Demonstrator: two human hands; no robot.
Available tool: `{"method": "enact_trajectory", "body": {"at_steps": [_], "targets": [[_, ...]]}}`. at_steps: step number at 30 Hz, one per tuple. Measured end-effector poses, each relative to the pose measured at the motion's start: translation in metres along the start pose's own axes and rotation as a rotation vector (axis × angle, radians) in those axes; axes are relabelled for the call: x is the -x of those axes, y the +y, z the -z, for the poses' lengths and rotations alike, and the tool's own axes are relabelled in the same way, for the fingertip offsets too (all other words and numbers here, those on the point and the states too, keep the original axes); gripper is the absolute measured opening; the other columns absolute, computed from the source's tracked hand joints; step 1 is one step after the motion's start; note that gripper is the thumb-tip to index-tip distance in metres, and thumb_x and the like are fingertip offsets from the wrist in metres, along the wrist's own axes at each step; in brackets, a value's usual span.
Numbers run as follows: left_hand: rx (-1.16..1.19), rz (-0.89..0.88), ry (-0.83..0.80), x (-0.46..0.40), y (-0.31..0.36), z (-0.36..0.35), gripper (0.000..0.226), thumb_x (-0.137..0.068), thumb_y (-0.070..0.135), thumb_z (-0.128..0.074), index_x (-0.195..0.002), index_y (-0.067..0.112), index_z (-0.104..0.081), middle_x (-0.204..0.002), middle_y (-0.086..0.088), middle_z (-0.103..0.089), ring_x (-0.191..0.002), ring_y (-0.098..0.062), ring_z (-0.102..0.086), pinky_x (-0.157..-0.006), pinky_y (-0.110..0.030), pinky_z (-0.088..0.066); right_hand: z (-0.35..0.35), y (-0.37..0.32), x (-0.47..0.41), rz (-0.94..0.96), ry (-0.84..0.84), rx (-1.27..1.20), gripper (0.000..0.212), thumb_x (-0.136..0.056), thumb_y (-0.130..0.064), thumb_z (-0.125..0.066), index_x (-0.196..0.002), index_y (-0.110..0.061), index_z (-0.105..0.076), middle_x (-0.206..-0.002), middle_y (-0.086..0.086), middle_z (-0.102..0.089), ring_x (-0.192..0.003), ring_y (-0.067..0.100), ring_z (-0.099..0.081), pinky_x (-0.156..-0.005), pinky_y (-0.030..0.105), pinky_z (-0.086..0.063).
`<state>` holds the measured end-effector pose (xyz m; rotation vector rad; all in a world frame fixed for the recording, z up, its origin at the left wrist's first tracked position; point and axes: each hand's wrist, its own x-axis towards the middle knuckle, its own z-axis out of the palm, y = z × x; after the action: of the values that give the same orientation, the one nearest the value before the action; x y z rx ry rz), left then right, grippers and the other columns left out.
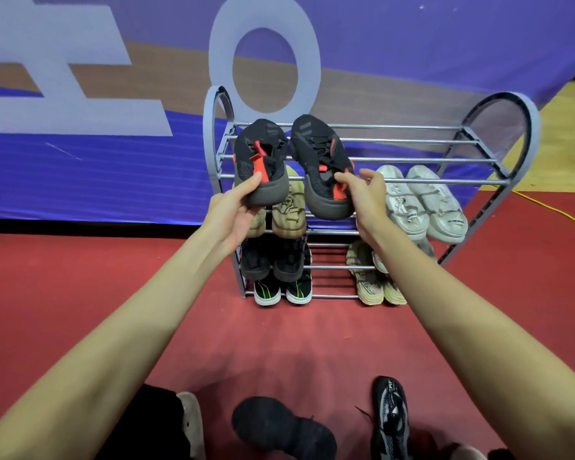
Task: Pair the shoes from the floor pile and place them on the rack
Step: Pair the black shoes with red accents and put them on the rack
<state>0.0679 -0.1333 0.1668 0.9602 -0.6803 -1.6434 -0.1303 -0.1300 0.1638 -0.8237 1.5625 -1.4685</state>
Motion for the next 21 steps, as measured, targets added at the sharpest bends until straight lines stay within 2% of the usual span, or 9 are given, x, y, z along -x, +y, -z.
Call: {"method": "enact_trajectory", "body": {"at_steps": [2, 3, 6, 8, 10, 13, 17, 19, 21], "targets": [[0.016, -0.014, 0.021, 0.001, -0.001, 0.002, 0.011, -0.086, 0.009, -0.066, -0.093, 0.0, -0.066, -0.083, -0.008, -0.074, -0.097, -0.02, -0.067, -0.103, -0.033, -0.048, -0.001, 0.007, 0.01, 0.041, 0.035, 0.176, 0.066, -0.063, -0.052, -0.065, -0.117, -0.018, -0.05, -0.118, 0.009, -0.058, -0.106, 0.02, -0.059, -0.092, 0.036, -0.048], [0.003, -0.018, 0.033, 0.002, -0.001, 0.002, 0.013, -0.086, 0.009, -0.067, -0.094, -0.001, -0.066, -0.091, -0.011, -0.074, -0.098, -0.02, -0.068, -0.1, -0.033, -0.05, -0.001, 0.012, 0.014, 0.084, 0.022, 0.273, 0.058, -0.069, -0.055, -0.06, -0.115, -0.02, -0.052, -0.115, 0.006, -0.06, -0.106, 0.021, -0.058, -0.091, 0.038, -0.047], [-0.061, -0.007, 0.058, 0.006, 0.0, 0.003, 0.028, -0.084, 0.011, -0.069, -0.108, -0.005, -0.065, -0.108, -0.017, -0.071, -0.104, -0.022, -0.069, -0.096, -0.033, -0.054, -0.005, 0.015, 0.016, 0.177, 0.008, 0.376, 0.032, -0.092, -0.035, -0.044, -0.115, -0.013, -0.049, -0.1, 0.004, -0.06, -0.094, 0.025, -0.054, -0.077, 0.035, -0.039], [-0.084, -0.001, 0.08, 0.006, 0.004, 0.004, 0.033, -0.084, 0.01, -0.069, -0.112, -0.006, -0.062, -0.114, -0.02, -0.069, -0.109, -0.024, -0.067, -0.097, -0.035, -0.053, -0.01, 0.006, 0.012, 0.18, 0.058, 0.345, 0.025, -0.095, -0.025, -0.036, -0.11, -0.008, -0.047, -0.095, 0.008, -0.056, -0.089, 0.027, -0.051, -0.071, 0.034, -0.033], [-0.066, -0.002, 0.109, 0.001, 0.013, 0.004, 0.027, -0.084, 0.007, -0.068, -0.108, -0.005, -0.063, -0.116, -0.022, -0.067, -0.112, -0.027, -0.066, -0.097, -0.037, -0.053, -0.019, -0.006, 0.005, 0.17, 0.094, 0.327, 0.027, -0.095, -0.022, -0.032, -0.111, -0.006, -0.047, -0.096, 0.01, -0.054, -0.089, 0.028, -0.049, -0.07, 0.034, -0.03], [-0.032, -0.002, 0.134, -0.01, 0.027, 0.005, 0.019, -0.084, 0.003, -0.067, -0.102, -0.003, -0.062, -0.111, -0.021, -0.068, -0.108, -0.028, -0.067, -0.093, -0.036, -0.055, -0.034, -0.017, -0.009, 0.171, 0.073, 0.355, 0.028, -0.095, -0.022, -0.031, -0.112, -0.004, -0.045, -0.108, 0.019, -0.057, -0.101, 0.033, -0.051, -0.072, 0.035, -0.031], [-0.035, -0.006, 0.125, -0.028, 0.041, 0.01, 0.01, -0.084, 0.003, -0.066, -0.093, -0.001, -0.063, -0.075, -0.01, -0.075, -0.087, -0.022, -0.071, -0.072, -0.03, -0.06, -0.056, -0.026, -0.022, 0.162, 0.027, 0.381, 0.033, -0.096, -0.022, -0.029, -0.119, -0.001, -0.04, -0.117, 0.022, -0.055, -0.108, 0.036, -0.048, -0.073, 0.038, -0.032], [-0.026, 0.007, 0.122, -0.034, 0.045, 0.013, 0.011, -0.084, 0.003, -0.066, -0.093, -0.002, -0.062, -0.071, -0.01, -0.075, -0.086, -0.022, -0.071, -0.069, -0.03, -0.061, -0.067, -0.029, -0.025, 0.136, 0.009, 0.395, 0.034, -0.097, -0.021, -0.029, -0.122, 0.0, -0.038, -0.121, 0.022, -0.053, -0.11, 0.035, -0.047, -0.073, 0.037, -0.031], [-0.026, 0.012, 0.12, -0.038, 0.045, 0.015, 0.011, -0.085, 0.003, -0.066, -0.094, -0.002, -0.061, -0.078, -0.013, -0.075, -0.086, -0.023, -0.071, -0.069, -0.031, -0.061, -0.075, -0.027, -0.028, 0.105, -0.016, 0.416, 0.036, -0.097, -0.02, -0.028, -0.125, 0.001, -0.036, -0.122, 0.023, -0.052, -0.111, 0.036, -0.048, -0.072, 0.036, -0.031]]}}
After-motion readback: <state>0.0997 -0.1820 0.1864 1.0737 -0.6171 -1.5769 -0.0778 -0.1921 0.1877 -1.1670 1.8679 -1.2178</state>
